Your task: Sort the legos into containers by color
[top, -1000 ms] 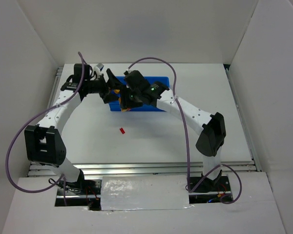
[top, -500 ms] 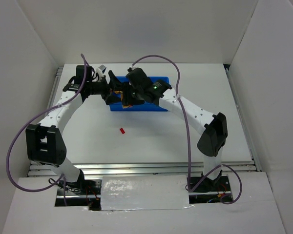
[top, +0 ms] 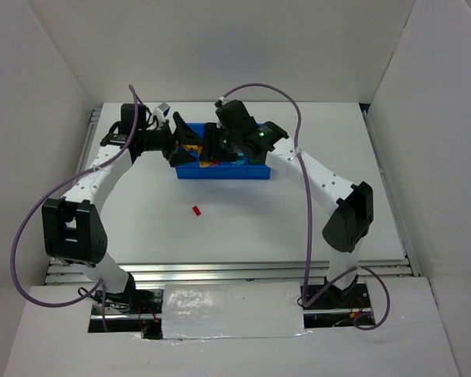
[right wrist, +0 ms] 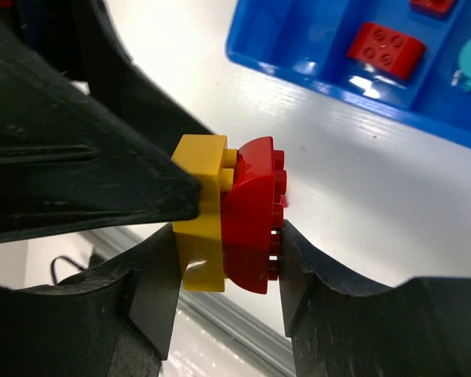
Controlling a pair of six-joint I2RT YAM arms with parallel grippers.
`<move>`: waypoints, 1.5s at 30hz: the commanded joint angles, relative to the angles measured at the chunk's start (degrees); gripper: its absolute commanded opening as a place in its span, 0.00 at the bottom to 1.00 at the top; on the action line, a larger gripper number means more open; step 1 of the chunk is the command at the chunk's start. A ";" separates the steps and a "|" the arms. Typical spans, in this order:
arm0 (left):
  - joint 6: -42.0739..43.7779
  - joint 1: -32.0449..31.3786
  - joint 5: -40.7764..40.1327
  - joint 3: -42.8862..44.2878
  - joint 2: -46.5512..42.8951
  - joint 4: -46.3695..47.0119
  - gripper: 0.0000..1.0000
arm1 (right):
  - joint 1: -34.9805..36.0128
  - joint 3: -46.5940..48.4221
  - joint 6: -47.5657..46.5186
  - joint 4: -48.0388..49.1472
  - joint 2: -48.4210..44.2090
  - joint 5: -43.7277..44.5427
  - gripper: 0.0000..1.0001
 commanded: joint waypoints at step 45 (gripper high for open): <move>-59.26 -0.24 19.10 -19.43 6.88 115.88 0.00 | -14.86 -23.51 18.43 54.31 -4.95 -57.31 0.87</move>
